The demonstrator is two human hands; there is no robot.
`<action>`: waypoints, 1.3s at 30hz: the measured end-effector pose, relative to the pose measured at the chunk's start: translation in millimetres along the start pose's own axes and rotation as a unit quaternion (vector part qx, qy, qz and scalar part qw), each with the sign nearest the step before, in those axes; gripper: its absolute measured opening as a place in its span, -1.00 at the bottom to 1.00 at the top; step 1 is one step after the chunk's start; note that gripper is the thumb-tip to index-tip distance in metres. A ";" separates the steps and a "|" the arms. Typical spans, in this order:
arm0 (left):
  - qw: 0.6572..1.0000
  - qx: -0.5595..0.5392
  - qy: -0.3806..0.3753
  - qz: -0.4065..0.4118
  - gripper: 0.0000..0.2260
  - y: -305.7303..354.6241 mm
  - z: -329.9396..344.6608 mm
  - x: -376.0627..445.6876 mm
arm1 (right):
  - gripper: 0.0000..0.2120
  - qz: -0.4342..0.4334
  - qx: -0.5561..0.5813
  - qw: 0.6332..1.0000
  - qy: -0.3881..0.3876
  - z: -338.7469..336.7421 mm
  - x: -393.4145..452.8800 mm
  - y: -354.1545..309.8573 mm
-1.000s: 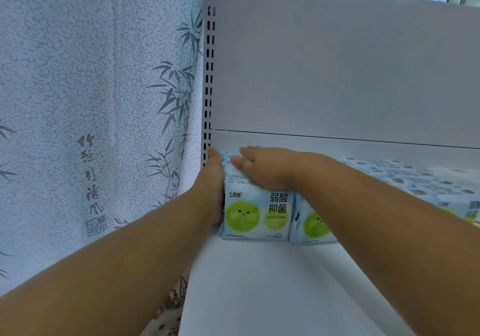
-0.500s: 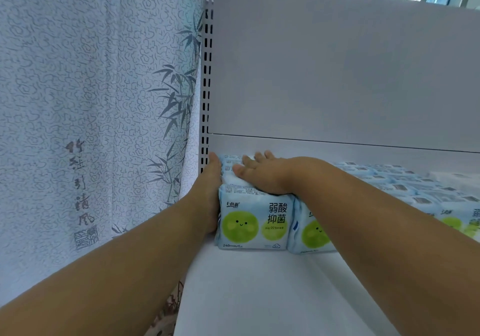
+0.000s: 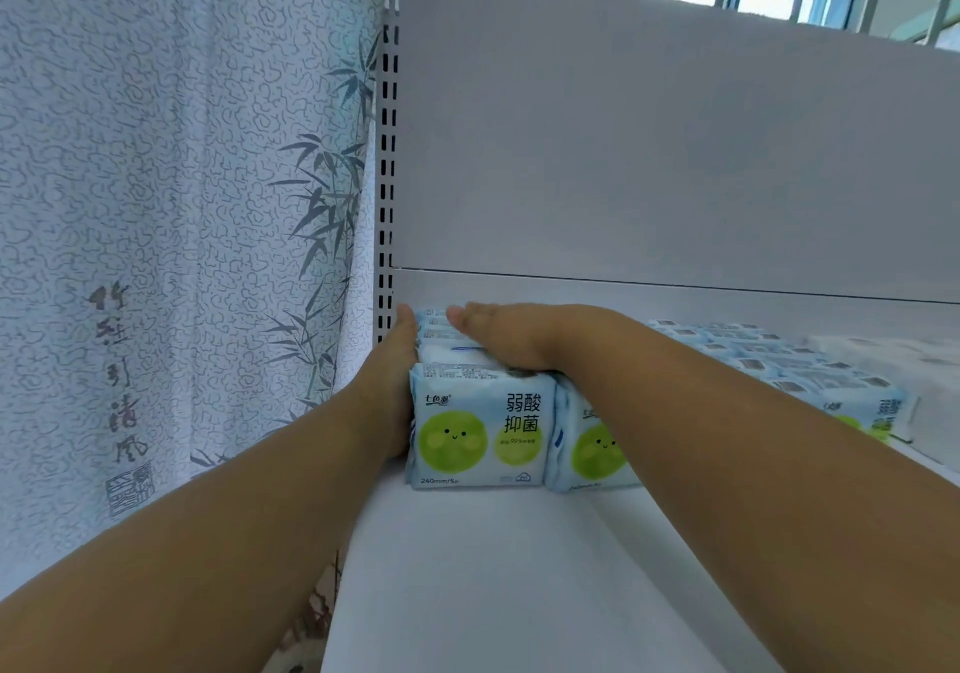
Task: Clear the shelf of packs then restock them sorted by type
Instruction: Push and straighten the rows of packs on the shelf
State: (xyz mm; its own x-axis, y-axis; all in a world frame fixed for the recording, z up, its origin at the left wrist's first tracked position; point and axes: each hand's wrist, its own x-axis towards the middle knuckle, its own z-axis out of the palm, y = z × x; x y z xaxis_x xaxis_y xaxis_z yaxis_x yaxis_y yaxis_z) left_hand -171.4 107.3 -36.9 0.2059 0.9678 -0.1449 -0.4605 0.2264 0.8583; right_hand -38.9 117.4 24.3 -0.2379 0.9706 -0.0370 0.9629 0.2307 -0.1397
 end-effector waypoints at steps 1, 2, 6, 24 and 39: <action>1.000 0.002 0.002 0.006 -0.38 0.6 0.3 -2.5 | -0.35 0.003 0.022 1.000 0.019 -5.5 -5.4 5.8; 1.000 0.010 0.002 0.016 -0.41 1.1 0.9 -5.2 | -0.35 0.010 0.032 0.999 0.037 -10.0 -10.3 13.3; 0.998 0.050 -0.006 0.050 -0.45 2.9 7.6 -14.4 | -0.33 0.057 -0.007 0.998 0.028 -9.4 -17.2 35.5; 0.422 0.887 -0.077 0.170 0.11 17.4 56.6 -39.6 | 0.18 -0.020 -0.127 0.992 -0.001 -6.5 -88.6 92.7; 0.375 0.896 -0.043 0.234 0.13 9.1 59.0 -37.2 | 0.19 -0.063 -0.116 0.989 0.069 -4.5 -96.3 115.5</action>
State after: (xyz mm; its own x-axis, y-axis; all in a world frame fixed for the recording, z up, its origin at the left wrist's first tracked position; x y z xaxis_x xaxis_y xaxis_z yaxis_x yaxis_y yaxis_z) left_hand -132.4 66.9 5.3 0.5282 0.8302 0.1782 0.8394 -0.4789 -0.2570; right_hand 95.9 51.0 16.1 -0.3540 0.9295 0.1039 0.9337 0.3449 0.0962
